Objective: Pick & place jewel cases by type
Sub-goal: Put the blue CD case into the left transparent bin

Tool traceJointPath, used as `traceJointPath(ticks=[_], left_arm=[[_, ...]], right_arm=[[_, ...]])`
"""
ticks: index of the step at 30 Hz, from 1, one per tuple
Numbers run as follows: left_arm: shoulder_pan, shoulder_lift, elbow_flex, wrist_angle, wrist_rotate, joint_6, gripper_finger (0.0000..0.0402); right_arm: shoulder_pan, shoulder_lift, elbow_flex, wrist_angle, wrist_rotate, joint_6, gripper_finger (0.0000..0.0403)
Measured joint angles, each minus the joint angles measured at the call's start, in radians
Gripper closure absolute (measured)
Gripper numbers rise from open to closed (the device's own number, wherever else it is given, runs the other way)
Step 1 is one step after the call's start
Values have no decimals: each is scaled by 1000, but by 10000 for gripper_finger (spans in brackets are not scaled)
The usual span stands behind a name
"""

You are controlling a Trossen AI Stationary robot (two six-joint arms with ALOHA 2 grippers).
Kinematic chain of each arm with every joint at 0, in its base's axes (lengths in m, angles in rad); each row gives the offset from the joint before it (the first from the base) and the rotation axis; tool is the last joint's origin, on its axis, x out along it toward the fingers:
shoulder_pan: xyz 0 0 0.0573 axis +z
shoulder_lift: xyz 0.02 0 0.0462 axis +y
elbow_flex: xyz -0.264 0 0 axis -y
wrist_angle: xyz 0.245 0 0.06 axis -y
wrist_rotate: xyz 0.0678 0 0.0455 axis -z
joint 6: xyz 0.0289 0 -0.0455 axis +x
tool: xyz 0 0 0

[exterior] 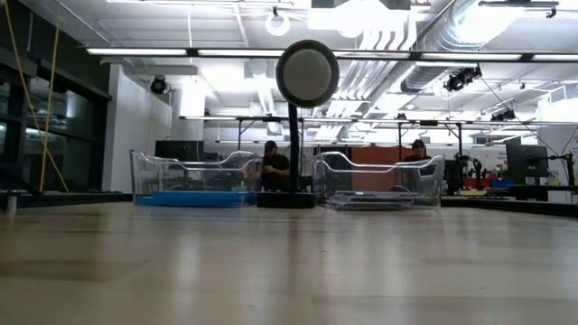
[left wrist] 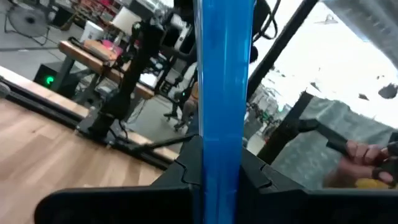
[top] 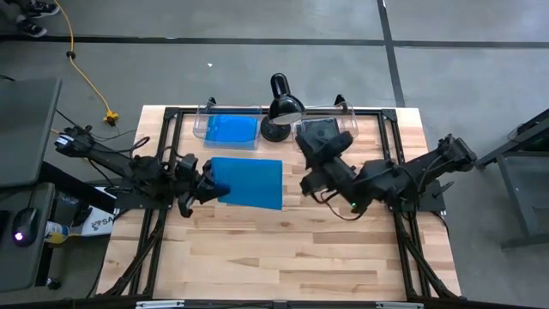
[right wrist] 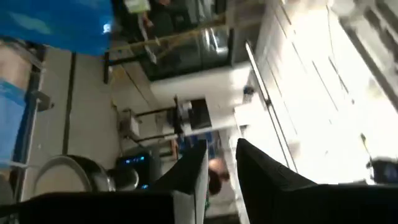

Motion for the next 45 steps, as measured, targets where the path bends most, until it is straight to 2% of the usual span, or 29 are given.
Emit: traceJointPath(ticks=[3,5,12,15,21,25,27,29,35,40,45], left_arm=[[1,-2,1,8,-23,-2,375],[1,-1,1,2,-46,16,375],[1,-2,1,-2,-150,140,375],[1,-5,1,0,-216,180,375],[2,-47,3,0,-320,220,375],[2,-95,3,2,-347,263,375],[2,-122,3,2,-346,286,375],[2,-150,3,1,-346,305,375],[2,-219,3,-1,-311,379,375],[2,-253,4,1,-308,432,375],[2,-262,47,-62,-340,481,375]], right_arm=[[-3,-16,-6,69,63,18,334],[-4,-49,-6,88,118,95,334],[-7,-122,-3,57,306,591,334],[-3,-130,-4,-11,384,728,334],[51,-123,-4,-217,385,984,334],[83,-124,-5,-399,376,1246,334],[99,-125,-4,-509,341,1412,334],[109,-124,-4,-624,262,1585,334],[89,-113,-4,-961,-113,2092,345],[75,-66,-4,-1139,-331,2264,367],[73,10,-4,-1157,-469,2307,397]])
